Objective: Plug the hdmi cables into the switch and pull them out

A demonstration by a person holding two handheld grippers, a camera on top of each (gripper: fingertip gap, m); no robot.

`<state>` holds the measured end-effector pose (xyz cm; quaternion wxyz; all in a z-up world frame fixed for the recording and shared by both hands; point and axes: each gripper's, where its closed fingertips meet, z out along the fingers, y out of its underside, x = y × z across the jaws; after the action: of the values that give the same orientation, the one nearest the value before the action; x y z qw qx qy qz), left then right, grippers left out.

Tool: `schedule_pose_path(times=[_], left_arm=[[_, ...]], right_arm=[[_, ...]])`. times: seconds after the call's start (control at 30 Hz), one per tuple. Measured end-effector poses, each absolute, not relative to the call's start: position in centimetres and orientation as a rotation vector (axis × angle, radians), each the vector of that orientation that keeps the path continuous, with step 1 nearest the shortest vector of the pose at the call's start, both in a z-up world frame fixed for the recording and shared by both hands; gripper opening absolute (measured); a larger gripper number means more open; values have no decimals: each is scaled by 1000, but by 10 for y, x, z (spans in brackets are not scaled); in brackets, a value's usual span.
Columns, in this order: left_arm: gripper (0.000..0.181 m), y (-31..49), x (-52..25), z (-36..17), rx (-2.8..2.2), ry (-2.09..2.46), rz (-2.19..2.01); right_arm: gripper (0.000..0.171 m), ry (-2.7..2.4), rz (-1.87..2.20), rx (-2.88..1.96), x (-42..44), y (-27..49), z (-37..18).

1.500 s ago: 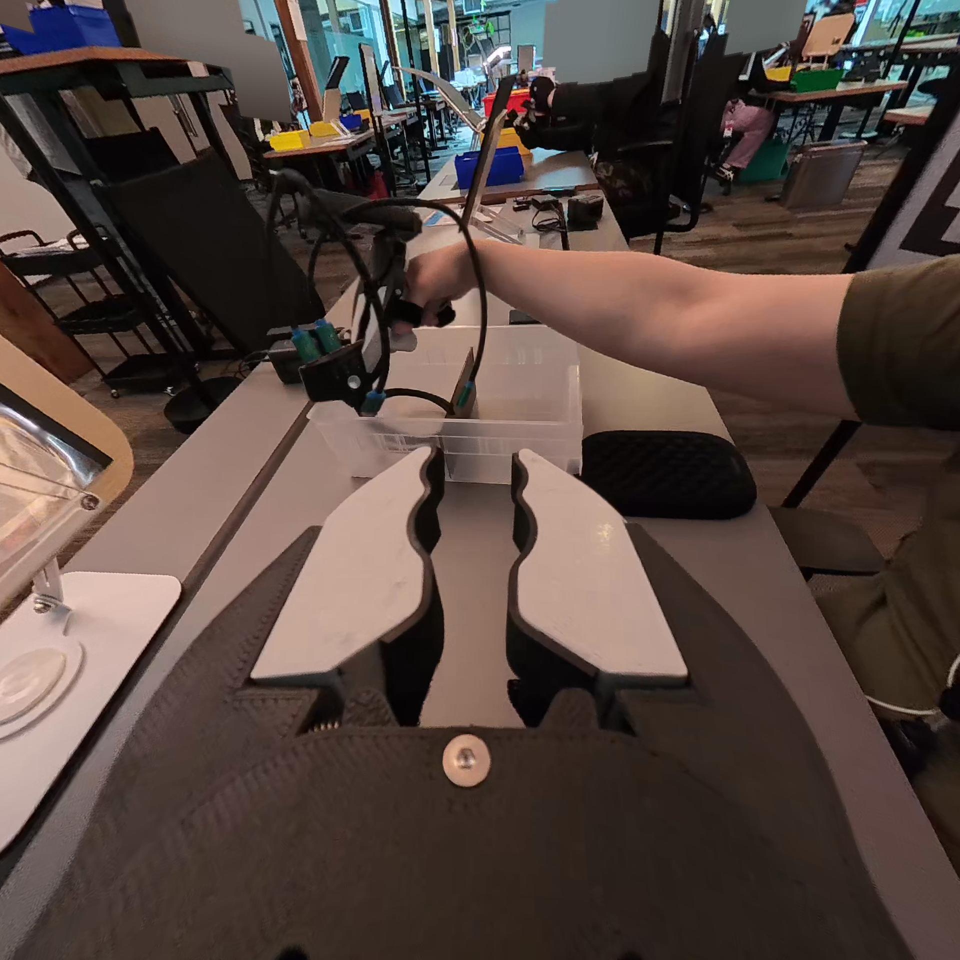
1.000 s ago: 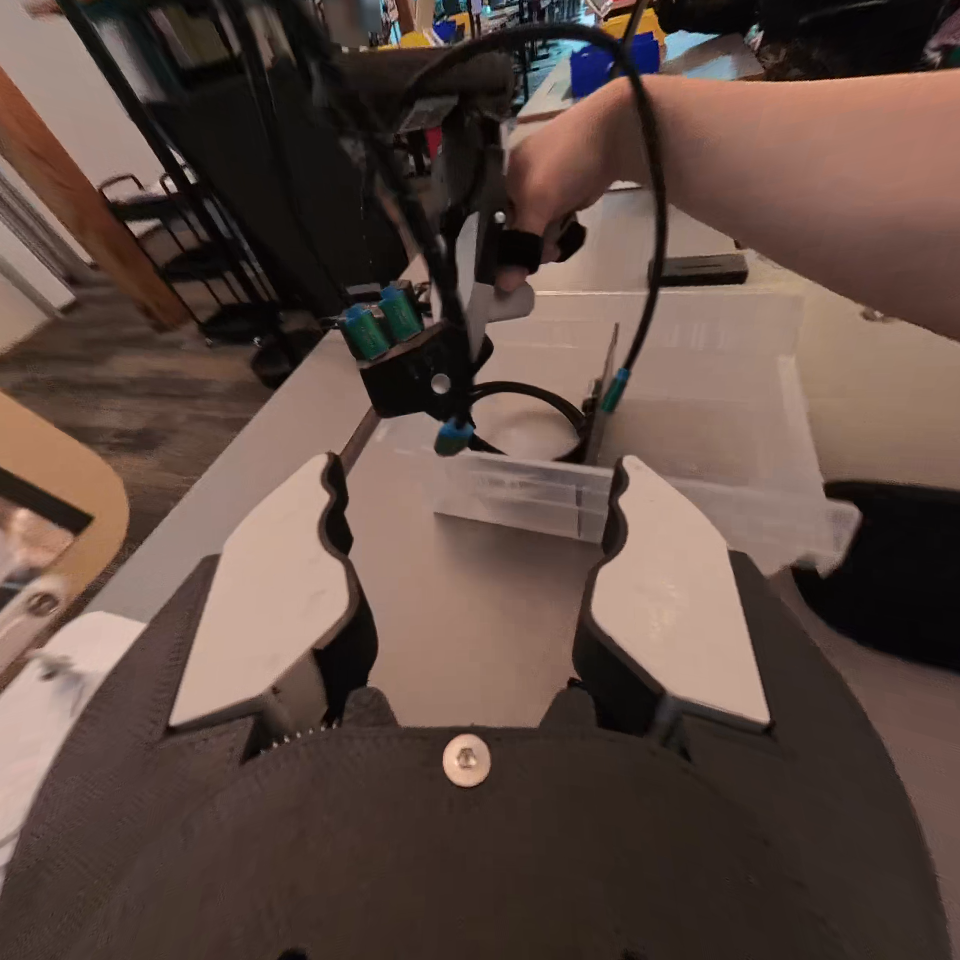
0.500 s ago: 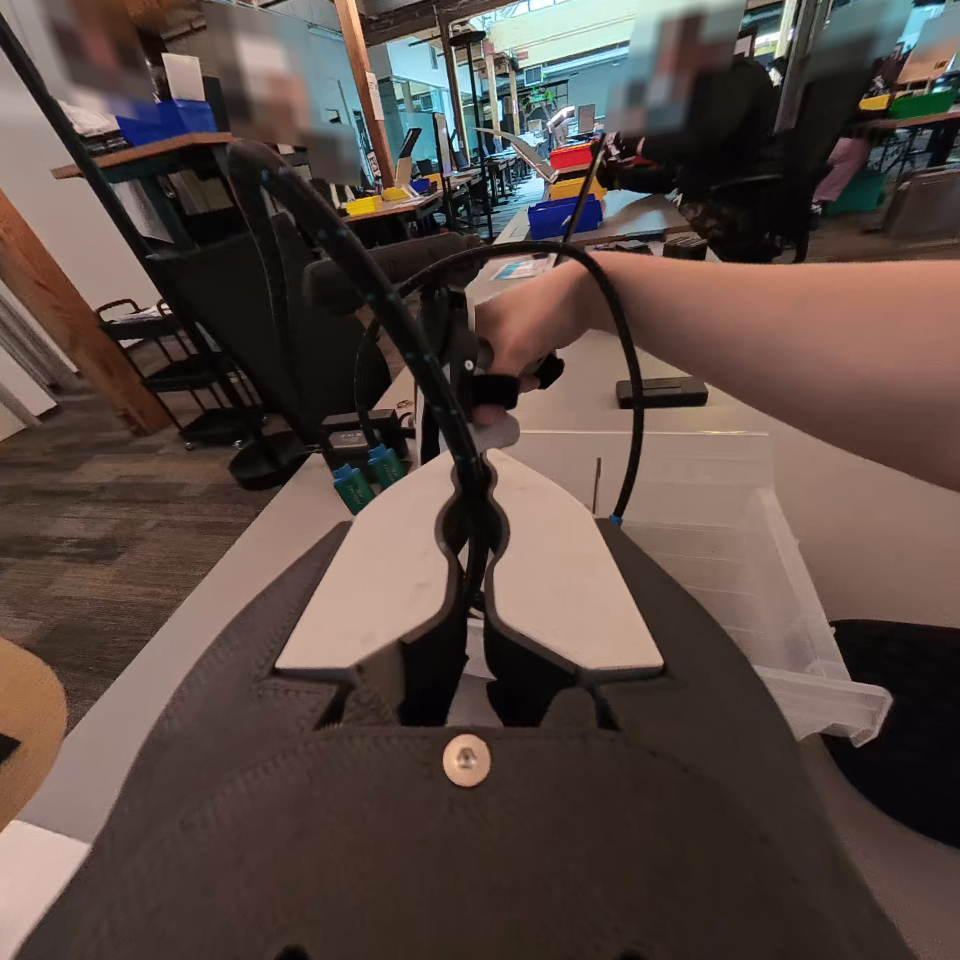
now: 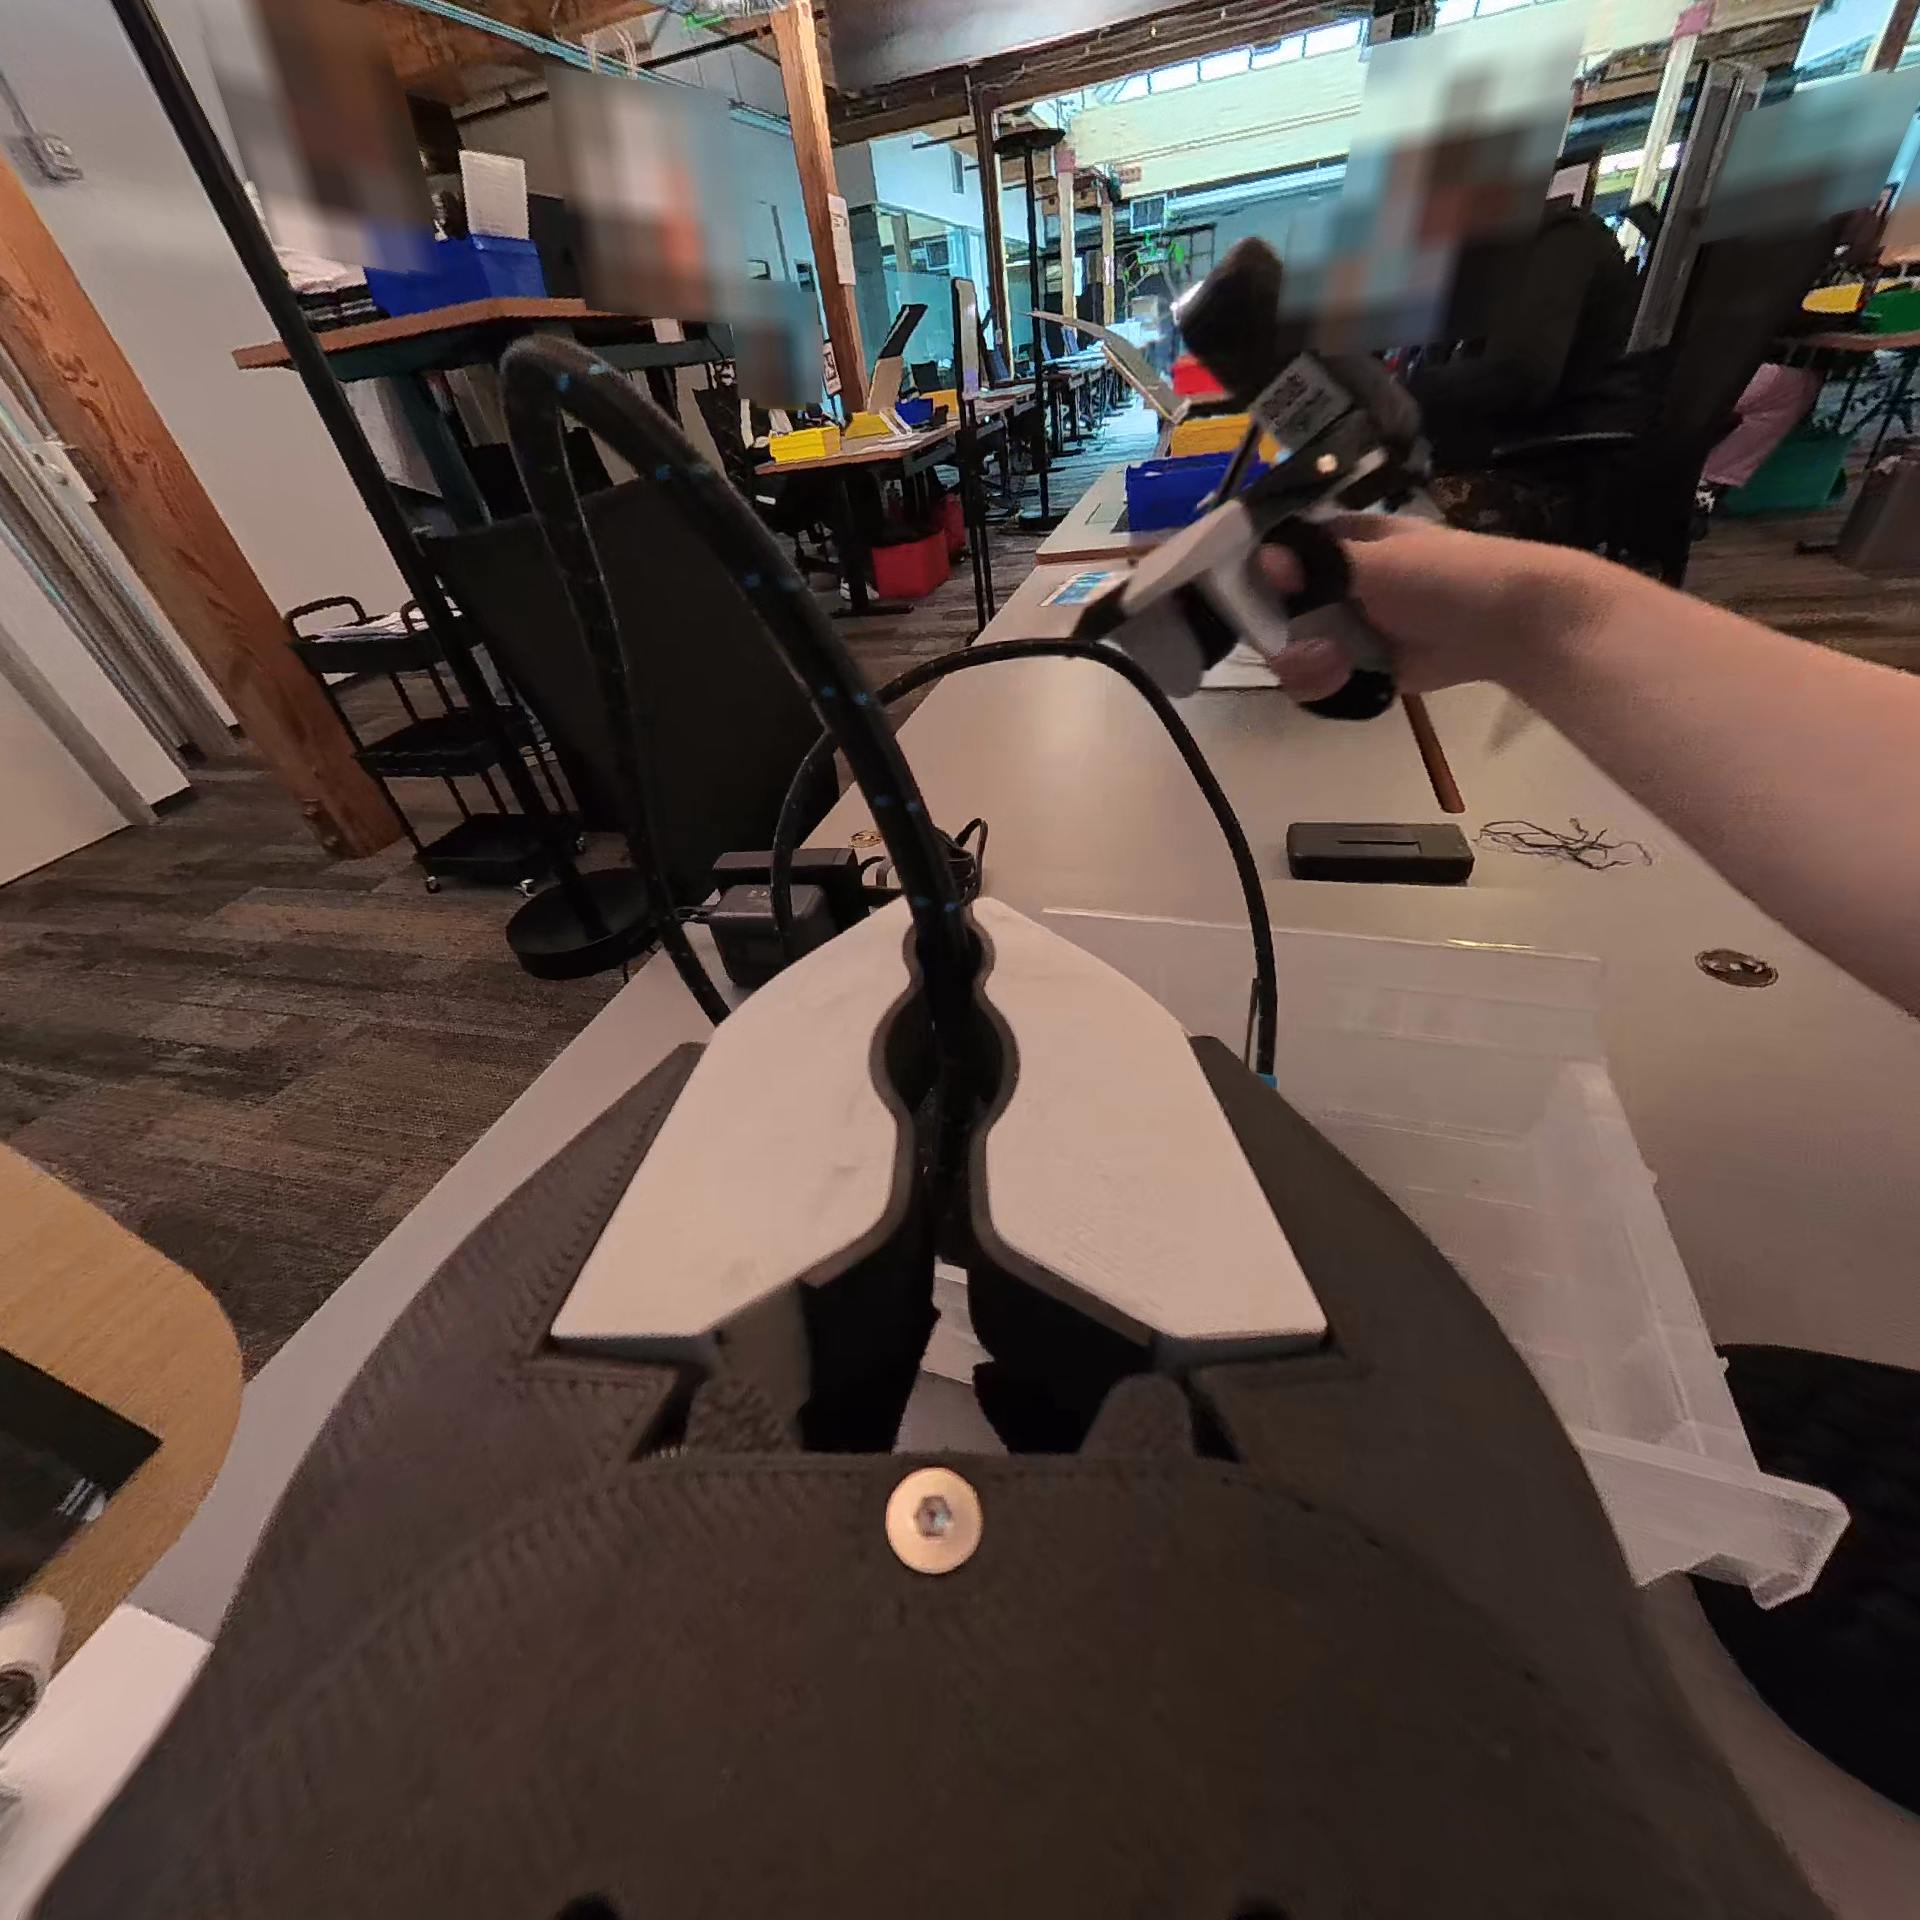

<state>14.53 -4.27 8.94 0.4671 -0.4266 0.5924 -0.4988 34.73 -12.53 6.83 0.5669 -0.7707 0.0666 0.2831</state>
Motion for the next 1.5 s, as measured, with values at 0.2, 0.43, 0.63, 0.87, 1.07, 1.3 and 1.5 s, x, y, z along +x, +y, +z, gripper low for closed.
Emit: schedule_pose_path(times=[0.2,0.43,0.63,0.87,1.07,1.3,1.5], left_arm=[[1,-54,154,87,-1037,1484,-1203],[1,-94,188,90,-1081,1633,-1183],[1,-112,226,77,-1222,1710,-1138],[0,-128,253,44,-1322,1765,-1045],[0,-140,271,-23,-1285,1893,-709],[0,-154,282,-65,-1353,1954,-726],[0,-153,283,-67,-1365,1933,-718]], right_arm=[[31,8,592,-2039,305,-146,27],[13,-219,96,-1981,302,-111,45],[8,-153,-100,-1959,332,-90,68],[14,63,123,-2297,333,-113,-21],[31,343,157,-2291,336,-142,-66],[47,430,-141,-2167,354,-180,-16],[43,188,291,-1691,294,-149,65]])
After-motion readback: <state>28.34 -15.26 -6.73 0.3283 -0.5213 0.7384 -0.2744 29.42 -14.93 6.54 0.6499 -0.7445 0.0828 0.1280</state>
